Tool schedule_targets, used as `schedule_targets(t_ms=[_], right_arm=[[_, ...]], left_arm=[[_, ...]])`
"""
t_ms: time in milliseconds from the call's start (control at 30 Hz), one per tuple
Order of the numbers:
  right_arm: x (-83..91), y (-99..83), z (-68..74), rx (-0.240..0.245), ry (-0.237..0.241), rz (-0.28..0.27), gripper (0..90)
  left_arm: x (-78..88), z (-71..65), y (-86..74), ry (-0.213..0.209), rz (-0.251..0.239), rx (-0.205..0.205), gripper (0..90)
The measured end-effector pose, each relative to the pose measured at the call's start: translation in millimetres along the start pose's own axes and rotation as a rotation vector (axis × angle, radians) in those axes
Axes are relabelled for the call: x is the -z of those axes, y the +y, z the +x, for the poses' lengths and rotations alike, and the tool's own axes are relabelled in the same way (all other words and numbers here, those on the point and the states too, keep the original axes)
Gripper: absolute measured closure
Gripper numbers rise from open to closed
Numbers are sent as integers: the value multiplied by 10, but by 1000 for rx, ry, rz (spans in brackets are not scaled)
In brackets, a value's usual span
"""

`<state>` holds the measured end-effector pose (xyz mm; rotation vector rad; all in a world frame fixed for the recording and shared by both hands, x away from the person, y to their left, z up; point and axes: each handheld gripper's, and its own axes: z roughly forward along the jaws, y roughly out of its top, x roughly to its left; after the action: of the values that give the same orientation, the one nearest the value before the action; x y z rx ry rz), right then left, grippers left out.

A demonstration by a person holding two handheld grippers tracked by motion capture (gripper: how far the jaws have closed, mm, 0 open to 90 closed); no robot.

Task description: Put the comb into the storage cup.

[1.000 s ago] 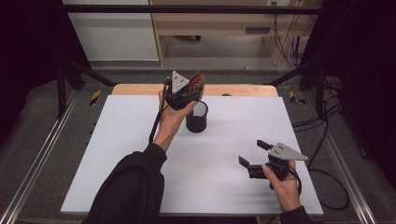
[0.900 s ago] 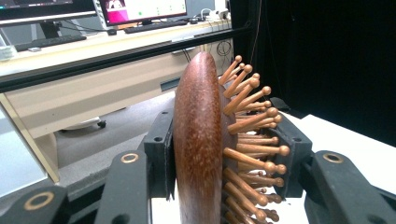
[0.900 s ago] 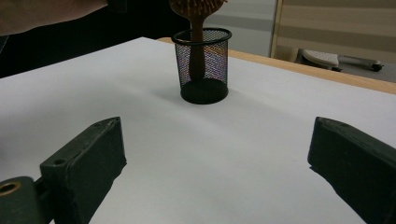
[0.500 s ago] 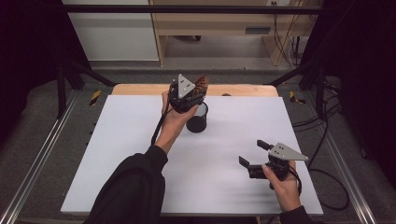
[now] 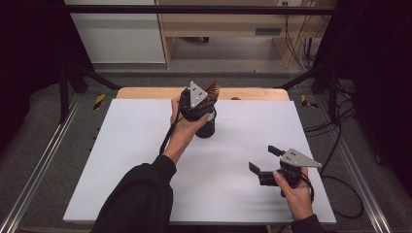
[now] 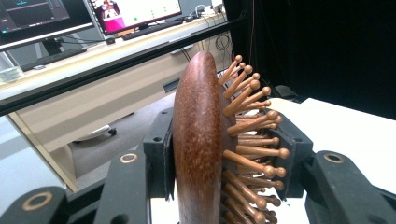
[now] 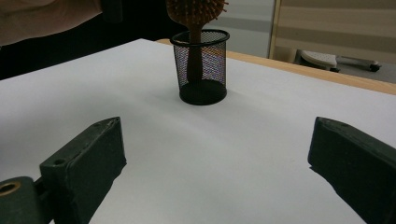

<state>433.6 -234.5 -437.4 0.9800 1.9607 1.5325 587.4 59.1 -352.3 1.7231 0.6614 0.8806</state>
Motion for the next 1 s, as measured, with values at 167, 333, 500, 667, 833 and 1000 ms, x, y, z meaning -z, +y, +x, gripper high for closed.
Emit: schedule_targets(t_ms=[167, 333, 500, 667, 833, 1000], right_arm=[[3, 1, -7, -3, -3, -4, 44], [2, -1, -12, -5, -3, -4, 44], [4, -3, -19, -4, -7, -3, 44], [5, -3, -22, -5, -7, -2, 44], [4, -4, -22, -7, -8, 1, 44], [5, -3, -24, -5, -8, -1, 44]], left_arm=[[15, -41, -13, 10, -8, -8, 499], [18, -76, -19, 12, -11, -20, 495], [20, -109, -21, 14, -10, -28, 489], [21, -158, -24, 10, -10, -37, 481], [19, -231, -32, 0, -14, -39, 472], [22, -298, -41, -13, -18, -30, 460]])
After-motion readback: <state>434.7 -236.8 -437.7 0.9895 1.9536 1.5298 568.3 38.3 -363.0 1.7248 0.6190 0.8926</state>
